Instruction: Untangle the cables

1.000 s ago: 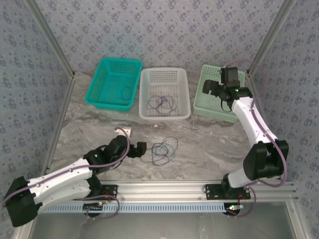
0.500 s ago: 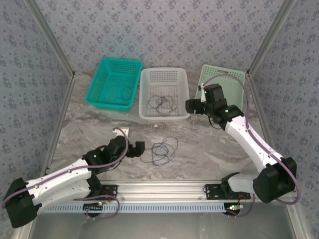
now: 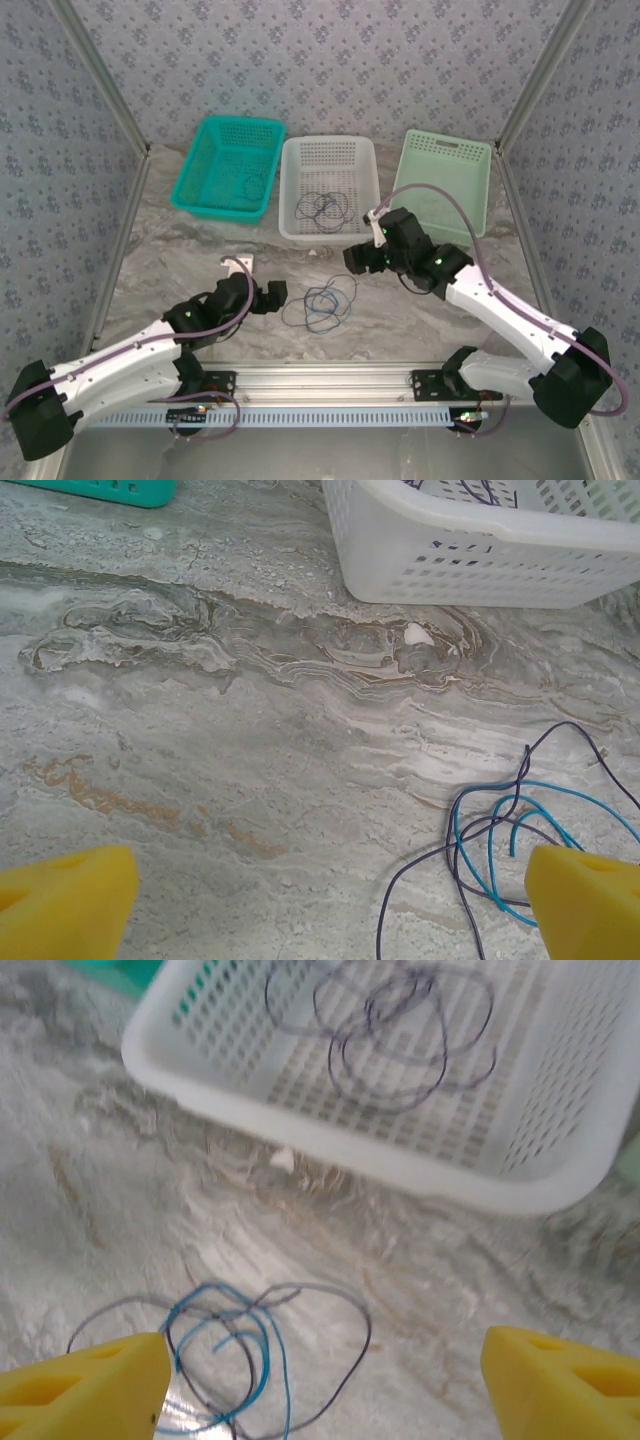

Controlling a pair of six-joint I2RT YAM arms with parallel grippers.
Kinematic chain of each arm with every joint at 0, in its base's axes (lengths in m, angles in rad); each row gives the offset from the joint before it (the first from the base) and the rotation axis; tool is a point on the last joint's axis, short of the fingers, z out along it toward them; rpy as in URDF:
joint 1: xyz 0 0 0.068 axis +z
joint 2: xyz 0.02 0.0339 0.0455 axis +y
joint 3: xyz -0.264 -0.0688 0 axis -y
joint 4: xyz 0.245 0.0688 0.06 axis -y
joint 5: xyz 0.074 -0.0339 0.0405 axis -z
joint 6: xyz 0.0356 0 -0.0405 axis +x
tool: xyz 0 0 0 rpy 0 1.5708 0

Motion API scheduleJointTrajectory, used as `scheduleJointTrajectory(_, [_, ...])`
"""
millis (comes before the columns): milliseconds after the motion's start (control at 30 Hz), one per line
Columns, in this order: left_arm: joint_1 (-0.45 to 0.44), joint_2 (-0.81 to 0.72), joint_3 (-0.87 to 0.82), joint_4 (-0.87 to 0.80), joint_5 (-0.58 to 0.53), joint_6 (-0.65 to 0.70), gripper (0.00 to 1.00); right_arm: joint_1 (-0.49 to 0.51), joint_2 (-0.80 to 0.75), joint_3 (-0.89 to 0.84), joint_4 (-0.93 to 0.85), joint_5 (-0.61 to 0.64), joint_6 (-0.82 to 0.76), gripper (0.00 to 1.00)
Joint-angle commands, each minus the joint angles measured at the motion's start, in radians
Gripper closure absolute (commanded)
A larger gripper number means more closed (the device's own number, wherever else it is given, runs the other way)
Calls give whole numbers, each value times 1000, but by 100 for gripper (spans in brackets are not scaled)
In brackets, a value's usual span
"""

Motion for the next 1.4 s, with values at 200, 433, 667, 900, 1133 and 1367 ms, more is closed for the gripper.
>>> scheduleJointTrajectory(200, [7, -10, -3, -16, -1, -30, 1, 94, 64, -98, 7, 1, 128, 26])
scheduleJointTrajectory(433, [7, 0, -2, -14, 17, -36, 1, 134, 137, -124, 8, 44, 153, 32])
scheduleJointTrajectory(667, [7, 1, -5, -8, 23, -40, 1, 126, 230, -124, 15, 74, 208, 39])
scheduleJointTrajectory(900, [6, -3, -5, -17, 22, -40, 1, 127, 303, -91, -60, 51, 270, 40])
scheduleJointTrajectory(1133, [7, 3, -9, 2, 22, -38, 1, 96, 332, -120, -2, -15, 359, 40])
scheduleJointTrajectory(1367, [6, -2, -3, -11, 19, -35, 1, 73, 361, -121, 39, -73, 393, 41])
